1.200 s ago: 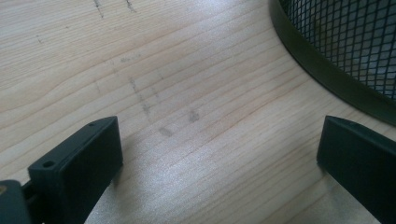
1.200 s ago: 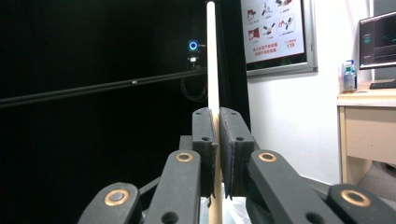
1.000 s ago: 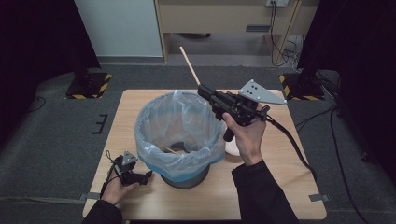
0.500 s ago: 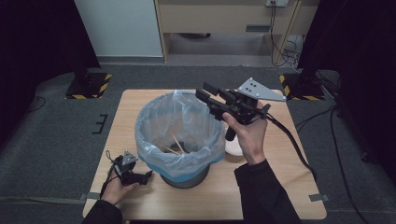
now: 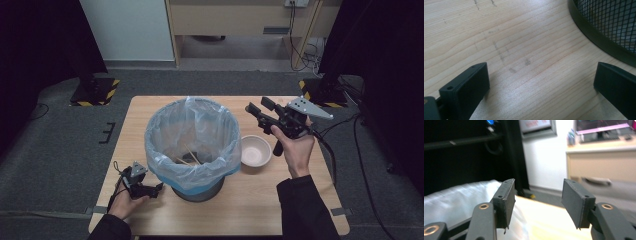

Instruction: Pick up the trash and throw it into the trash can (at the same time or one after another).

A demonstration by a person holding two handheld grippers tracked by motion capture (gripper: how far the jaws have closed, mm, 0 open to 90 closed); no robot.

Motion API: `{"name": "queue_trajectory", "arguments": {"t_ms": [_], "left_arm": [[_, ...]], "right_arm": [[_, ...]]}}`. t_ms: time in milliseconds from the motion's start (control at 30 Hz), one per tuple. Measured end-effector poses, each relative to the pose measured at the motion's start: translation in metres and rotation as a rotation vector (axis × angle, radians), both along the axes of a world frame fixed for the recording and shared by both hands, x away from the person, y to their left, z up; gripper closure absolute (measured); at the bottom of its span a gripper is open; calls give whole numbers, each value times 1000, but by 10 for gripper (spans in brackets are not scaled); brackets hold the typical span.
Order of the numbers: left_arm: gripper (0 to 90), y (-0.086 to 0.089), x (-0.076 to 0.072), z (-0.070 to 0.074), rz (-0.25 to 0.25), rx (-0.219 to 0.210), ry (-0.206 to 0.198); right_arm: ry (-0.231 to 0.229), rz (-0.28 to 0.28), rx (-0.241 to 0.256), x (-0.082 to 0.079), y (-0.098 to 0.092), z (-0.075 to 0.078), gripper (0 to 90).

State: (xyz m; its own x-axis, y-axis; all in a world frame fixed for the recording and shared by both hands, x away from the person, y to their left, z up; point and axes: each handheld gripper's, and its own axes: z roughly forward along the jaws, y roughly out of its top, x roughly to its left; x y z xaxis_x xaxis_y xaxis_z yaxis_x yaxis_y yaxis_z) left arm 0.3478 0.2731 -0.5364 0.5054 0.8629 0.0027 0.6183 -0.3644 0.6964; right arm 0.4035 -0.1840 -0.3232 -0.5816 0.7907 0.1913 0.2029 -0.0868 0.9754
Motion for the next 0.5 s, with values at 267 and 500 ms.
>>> {"name": "queue_trajectory", "arguments": {"t_ms": [267, 500], "left_arm": [[0, 0, 0, 0, 0, 0, 0], [0, 0, 0, 0, 2, -2, -1]], "right_arm": [[108, -111, -27, 18, -33, -64, 411], [204, -179, -84, 31, -52, -110, 398]]}}
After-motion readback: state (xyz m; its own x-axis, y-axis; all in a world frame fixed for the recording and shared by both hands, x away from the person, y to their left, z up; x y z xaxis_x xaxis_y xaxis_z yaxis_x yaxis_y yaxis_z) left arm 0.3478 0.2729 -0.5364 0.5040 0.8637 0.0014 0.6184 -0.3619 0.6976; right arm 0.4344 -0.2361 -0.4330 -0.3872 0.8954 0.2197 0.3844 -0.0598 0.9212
